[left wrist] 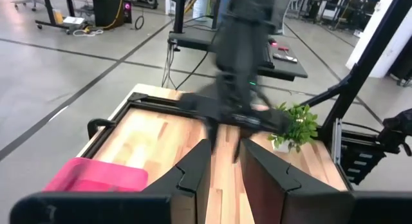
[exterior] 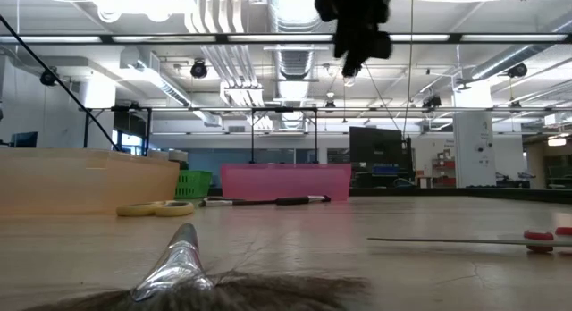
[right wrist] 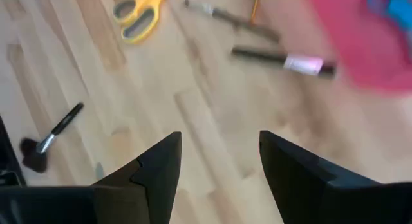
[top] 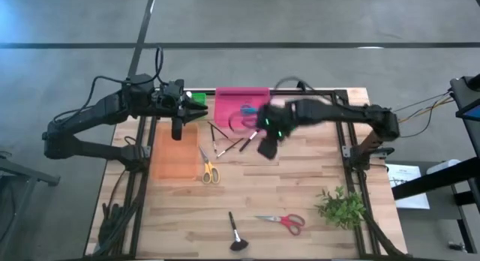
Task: Pick & Place Paint Supplies
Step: Put the red scissors into the red bin
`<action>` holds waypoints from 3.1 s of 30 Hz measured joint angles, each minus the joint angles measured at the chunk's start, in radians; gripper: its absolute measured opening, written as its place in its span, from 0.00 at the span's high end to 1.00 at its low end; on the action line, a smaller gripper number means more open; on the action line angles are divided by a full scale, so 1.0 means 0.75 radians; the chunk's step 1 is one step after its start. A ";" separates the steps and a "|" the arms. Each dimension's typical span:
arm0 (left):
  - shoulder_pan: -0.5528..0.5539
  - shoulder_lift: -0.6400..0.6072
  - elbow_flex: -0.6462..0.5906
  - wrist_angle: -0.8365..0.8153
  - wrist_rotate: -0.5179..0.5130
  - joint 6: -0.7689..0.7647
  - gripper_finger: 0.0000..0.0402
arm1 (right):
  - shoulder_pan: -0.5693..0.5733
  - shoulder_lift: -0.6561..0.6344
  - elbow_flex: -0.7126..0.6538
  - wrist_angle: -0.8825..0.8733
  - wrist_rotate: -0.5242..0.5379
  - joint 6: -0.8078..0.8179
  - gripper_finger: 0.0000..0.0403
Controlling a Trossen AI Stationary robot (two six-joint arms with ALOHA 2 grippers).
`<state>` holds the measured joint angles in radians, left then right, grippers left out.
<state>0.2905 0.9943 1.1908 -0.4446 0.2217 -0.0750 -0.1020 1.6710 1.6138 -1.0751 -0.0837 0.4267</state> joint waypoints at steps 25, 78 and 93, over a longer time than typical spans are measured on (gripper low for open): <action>0.000 0.000 0.000 -0.057 0.130 0.122 0.77 | 0.830 0.097 -0.401 0.442 0.043 0.463 0.49; -0.001 -0.006 -0.001 -0.072 0.145 0.154 0.77 | 0.965 0.183 -0.731 0.538 0.089 0.339 0.49; -0.001 -0.003 -0.001 -0.071 0.123 0.130 0.77 | 0.961 0.180 -0.770 0.651 0.157 0.217 0.49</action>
<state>0.2897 0.9920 1.1900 -0.4980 0.3141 0.0223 0.6189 1.8061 1.0360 -0.5870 0.0341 0.5894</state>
